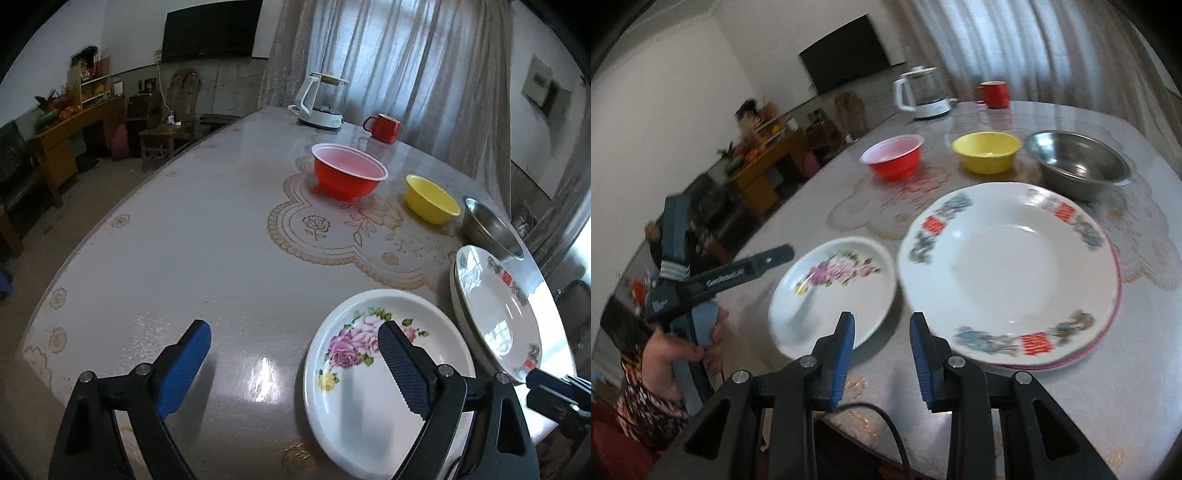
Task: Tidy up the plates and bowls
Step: 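Move the right tool to the rose-print plate rim and close on it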
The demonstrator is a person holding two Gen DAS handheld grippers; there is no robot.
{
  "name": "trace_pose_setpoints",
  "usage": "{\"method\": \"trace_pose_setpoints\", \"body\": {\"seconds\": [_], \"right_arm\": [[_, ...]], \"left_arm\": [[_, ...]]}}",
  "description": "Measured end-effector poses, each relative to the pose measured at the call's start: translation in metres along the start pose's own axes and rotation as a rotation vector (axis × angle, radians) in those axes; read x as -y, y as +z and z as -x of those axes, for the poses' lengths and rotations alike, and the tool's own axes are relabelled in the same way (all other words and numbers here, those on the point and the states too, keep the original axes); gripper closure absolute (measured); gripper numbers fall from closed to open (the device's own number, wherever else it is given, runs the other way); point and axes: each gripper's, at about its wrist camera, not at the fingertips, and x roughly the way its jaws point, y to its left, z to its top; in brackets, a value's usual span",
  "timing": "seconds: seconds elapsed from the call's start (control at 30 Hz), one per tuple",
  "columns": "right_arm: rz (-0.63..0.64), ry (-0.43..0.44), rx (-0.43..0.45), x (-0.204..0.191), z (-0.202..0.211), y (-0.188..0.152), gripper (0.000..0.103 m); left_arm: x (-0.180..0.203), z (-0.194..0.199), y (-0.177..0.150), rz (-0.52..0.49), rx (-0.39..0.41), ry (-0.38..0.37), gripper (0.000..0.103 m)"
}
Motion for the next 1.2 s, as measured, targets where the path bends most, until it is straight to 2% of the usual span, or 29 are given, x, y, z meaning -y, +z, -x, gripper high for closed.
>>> {"method": "trace_pose_setpoints", "body": {"seconds": [0.13,0.37,0.53,0.67,0.87,1.1,1.2], "right_arm": [[0.019,0.007,-0.052,-0.008,-0.018,-0.003,0.072],[-0.018,-0.014,-0.113,-0.005,-0.05,-0.008,0.072],[-0.041,0.002,-0.128,-0.006,-0.065,-0.009,0.071],[-0.085,0.048,-0.146,-0.006,-0.077,-0.01,0.07],[-0.08,0.03,-0.127,-0.009,-0.077,-0.007,0.072],[-0.028,-0.006,-0.112,-0.021,-0.084,-0.002,0.072],[-0.011,-0.002,-0.105,-0.026,-0.092,0.004,0.072]], "left_arm": [[0.001,-0.003,-0.004,-0.016,-0.012,-0.025,0.01],[0.006,-0.011,-0.014,-0.061,-0.041,-0.077,0.013],[0.005,-0.018,-0.018,-0.078,-0.065,-0.099,0.022],[0.004,-0.023,-0.021,-0.087,-0.077,-0.104,0.03],[0.001,-0.022,-0.022,-0.095,-0.075,-0.105,0.034],[-0.003,-0.024,-0.019,-0.113,-0.074,-0.113,0.049],[-0.002,-0.026,-0.018,-0.144,-0.072,-0.131,0.048]]}}
